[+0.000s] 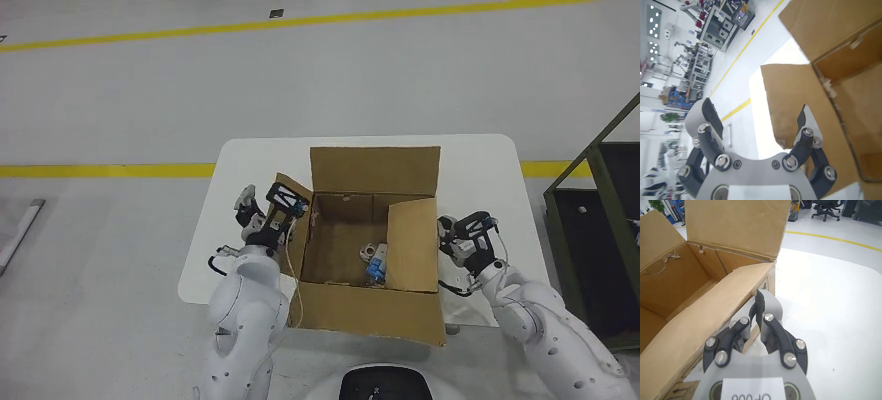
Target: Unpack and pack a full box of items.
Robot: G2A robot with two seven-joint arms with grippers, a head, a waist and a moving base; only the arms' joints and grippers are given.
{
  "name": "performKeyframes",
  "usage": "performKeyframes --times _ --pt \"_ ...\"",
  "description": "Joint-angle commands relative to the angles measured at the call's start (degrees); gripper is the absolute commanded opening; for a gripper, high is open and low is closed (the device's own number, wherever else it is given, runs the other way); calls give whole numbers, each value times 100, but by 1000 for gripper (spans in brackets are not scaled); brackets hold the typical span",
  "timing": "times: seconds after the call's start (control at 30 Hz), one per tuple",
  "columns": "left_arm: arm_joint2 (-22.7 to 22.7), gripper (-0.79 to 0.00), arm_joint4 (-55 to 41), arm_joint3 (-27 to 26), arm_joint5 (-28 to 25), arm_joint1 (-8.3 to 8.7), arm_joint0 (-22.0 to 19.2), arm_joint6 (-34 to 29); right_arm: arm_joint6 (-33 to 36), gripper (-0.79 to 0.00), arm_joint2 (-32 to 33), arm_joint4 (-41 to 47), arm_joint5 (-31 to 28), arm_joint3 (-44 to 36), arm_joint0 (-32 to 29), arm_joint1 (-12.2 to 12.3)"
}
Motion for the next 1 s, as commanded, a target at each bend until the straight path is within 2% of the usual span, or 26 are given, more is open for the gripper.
performKeyframes --times 0.0,0.1,0.27,0.53,0.63,0.97 --pt "120 0 -994 -255 -256 -38 66 -138 -90 -785 76 39 2 40 -10 3" --pt "263 0 -2285 -237 -388 -96 77 -439 -193 -785 275 83 -22 -52 -197 32" --pt "747 0 -3080 -209 -899 -119 -52 -634 -252 -785 702 91 -60 -395 -728 103" --pt "1150 0 -4748 458 -1139 -156 -339 -1145 -194 -785 934 1 -127 -781 -1352 144" --pt "1263 0 -4864 547 -1229 -148 -512 -1267 -235 -785 884 -19 -88 -765 -1389 131" --pt "1263 0 -4864 547 -1229 -148 -512 -1267 -415 -785 581 -275 -12 -934 -1530 82"
